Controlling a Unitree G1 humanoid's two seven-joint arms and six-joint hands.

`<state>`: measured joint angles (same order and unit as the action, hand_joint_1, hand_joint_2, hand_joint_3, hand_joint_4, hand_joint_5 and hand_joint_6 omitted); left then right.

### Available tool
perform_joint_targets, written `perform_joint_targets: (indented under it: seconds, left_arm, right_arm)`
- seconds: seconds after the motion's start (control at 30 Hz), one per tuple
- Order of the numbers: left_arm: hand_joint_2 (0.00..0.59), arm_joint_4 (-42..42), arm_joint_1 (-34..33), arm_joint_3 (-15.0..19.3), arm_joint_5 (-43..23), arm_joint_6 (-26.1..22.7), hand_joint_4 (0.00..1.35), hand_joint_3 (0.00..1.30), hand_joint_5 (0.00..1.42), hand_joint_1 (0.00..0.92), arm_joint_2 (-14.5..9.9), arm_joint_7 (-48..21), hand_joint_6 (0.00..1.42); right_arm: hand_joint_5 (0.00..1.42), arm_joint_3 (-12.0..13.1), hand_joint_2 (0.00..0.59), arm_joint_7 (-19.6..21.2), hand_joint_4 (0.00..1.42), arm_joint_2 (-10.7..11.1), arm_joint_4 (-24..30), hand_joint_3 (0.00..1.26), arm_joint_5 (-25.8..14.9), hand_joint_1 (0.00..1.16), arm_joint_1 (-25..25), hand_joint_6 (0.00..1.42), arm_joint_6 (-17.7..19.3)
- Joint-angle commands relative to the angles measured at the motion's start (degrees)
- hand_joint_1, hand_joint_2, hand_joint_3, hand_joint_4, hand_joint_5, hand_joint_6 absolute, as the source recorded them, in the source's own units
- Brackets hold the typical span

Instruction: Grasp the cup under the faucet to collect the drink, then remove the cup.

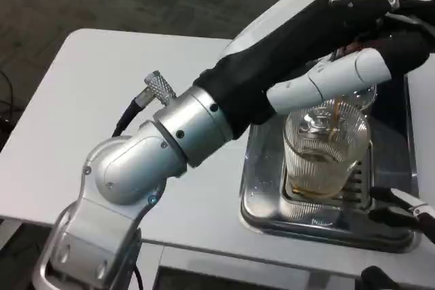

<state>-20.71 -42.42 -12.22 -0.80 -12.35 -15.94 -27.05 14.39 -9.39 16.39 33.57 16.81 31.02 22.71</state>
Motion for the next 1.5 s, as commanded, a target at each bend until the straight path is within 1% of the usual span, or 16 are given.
perform_joint_targets:
  seconds: [0.03, 0.07, 0.17, 0.2, 0.33, 0.47, 0.67, 0.77, 0.97, 1.17, 1.5]
  left_arm:
    - [0.023, -1.65, 1.22, -0.03, -0.41, -0.66, 0.37, 0.34, 0.35, 0.0, -0.4, -1.05, 0.21]
    - [0.023, -1.78, 1.26, 0.07, -0.37, -0.74, 0.37, 0.34, 0.35, 0.0, -0.34, -0.93, 0.21]
    - [0.024, -2.14, 1.68, 0.46, -0.27, -1.09, 0.37, 0.34, 0.35, 0.0, -0.27, -0.45, 0.21]
    - [0.024, -2.16, 1.79, 0.55, -0.36, -1.13, 0.37, 0.34, 0.35, 0.0, -0.29, -0.5, 0.21]
    - [0.024, -2.66, 2.24, 0.92, -0.24, -1.31, 0.38, 0.34, 0.35, 0.0, -0.64, -0.5, 0.22]
    - [0.024, -2.92, 2.46, 1.18, -0.3, -1.45, 0.38, 0.34, 0.35, 0.0, -0.72, -0.62, 0.22]
    - [0.025, -3.13, 2.53, 1.51, -0.21, -1.49, 0.38, 0.35, 0.35, 0.0, -0.92, -0.79, 0.22]
    - [0.025, -3.1, 2.56, 1.66, -0.18, -1.4, 0.38, 0.35, 0.35, 0.0, -0.87, -0.74, 0.22]
    - [0.025, -3.16, 2.91, 1.62, -0.08, -1.51, 0.38, 0.35, 0.35, 0.0, -1.01, -0.83, 0.22]
    - [0.026, -3.95, 3.26, 1.67, -0.01, -1.84, 0.38, 0.35, 0.35, 0.0, -1.23, -0.82, 0.22]
    - [0.026, -4.26, 3.53, 1.73, 0.07, -1.91, 0.38, 0.35, 0.35, 0.0, -1.38, -0.54, 0.22]
  right_arm:
    - [0.27, 0.42, 0.329, 0.08, 0.29, 0.15, -0.29, 0.19, -0.87, 0.54, 1.2, 0.21, 1.18]
    - [0.27, 0.43, 0.328, 0.07, 0.29, 0.13, -0.32, 0.19, -1.05, 0.54, 1.23, 0.21, 1.19]
    - [0.28, 0.29, 0.295, 0.2, 0.29, -0.07, -0.67, 0.17, -1.64, 0.59, 1.09, 0.21, 1.32]
    - [0.28, 0.08, 0.278, 0.24, 0.28, -0.19, -0.99, 0.16, -1.94, 0.61, 0.83, 0.21, 1.25]
    - [0.28, -1.11, 0.239, 0.36, 0.27, -0.78, -3.03, 0.15, -3.4, 0.66, -0.83, 0.24, 0.61]
    - [0.29, -1.77, 0.23, 1.18, 0.27, -1.09, -4.69, 0.16, -3.02, 0.68, -2.99, 0.27, 0.81]
    - [0.28, -2.81, 0.224, 2.1, 0.25, -1.47, -6.95, 0.15, -2.91, 0.69, -6.63, 0.28, -0.19]
    - [0.27, -3.1, 0.217, 2.3, 0.24, -1.59, -7.78, 0.15, -3.23, 0.69, -7.65, 0.28, -0.58]
    - [0.25, -3.74, 0.213, 2.36, 0.21, -1.87, -8.87, 0.14, -3.79, 0.68, -8.98, 0.27, -0.99]
    - [0.24, -5.7, 0.213, 3.05, 0.21, -2.65, -9.92, 0.14, -2.65, 0.68, -12.27, 0.26, -2.66]
    - [0.24, -7.28, 0.213, 4.33, 0.21, -3.13, -10.69, 0.14, -1.67, 0.68, -15.88, 0.25, -4.64]
